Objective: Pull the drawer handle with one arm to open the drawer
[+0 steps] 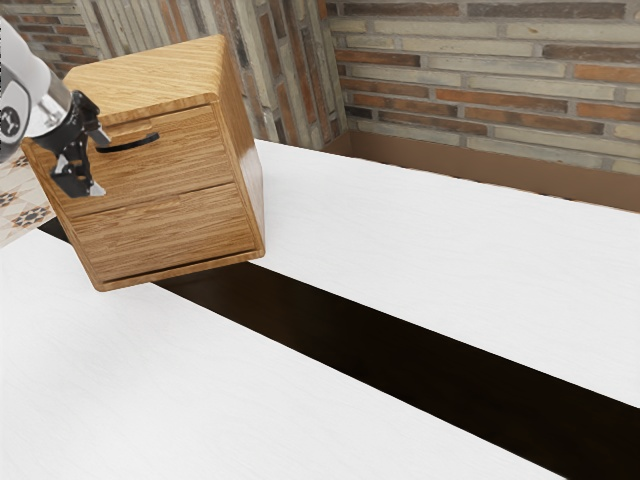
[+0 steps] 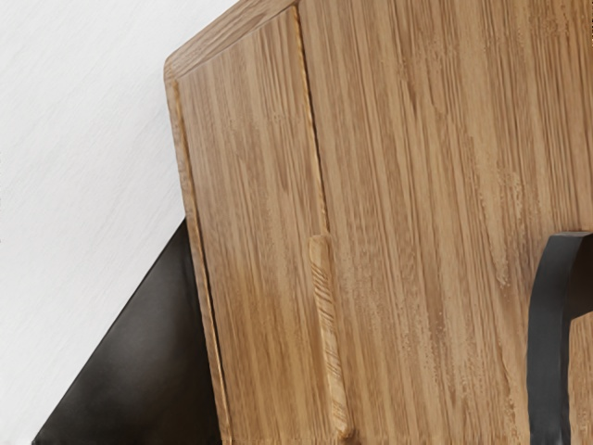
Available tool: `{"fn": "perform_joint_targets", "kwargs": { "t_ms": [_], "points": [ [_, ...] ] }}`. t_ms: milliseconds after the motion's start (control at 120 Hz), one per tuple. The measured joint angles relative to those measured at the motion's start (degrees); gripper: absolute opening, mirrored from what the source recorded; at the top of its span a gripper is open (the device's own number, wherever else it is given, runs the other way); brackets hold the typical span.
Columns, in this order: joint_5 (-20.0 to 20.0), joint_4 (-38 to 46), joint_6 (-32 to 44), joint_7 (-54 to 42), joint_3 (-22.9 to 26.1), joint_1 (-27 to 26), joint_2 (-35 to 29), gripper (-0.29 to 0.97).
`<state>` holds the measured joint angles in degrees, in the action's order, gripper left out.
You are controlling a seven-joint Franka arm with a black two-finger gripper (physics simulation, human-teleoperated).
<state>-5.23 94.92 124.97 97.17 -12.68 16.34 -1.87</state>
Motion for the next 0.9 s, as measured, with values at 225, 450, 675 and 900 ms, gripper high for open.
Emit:
{"fn": "perform_joint_targets", "kwargs": {
  "t_ms": [225,450,675,900],
  "points": [
    [-0.6,-2.8,1.7,0.5,-0.1,-1.7,3.7,0.68],
    [0.7,-4.7,2.8,0.9,-2.9,0.1,5.9,0.68],
    [0.8,-6.7,3.7,1.2,2.0,2.4,7.6,0.68],
    [0.7,-6.5,4.9,1.3,2.7,3.2,7.6,0.68]
  ]
}}
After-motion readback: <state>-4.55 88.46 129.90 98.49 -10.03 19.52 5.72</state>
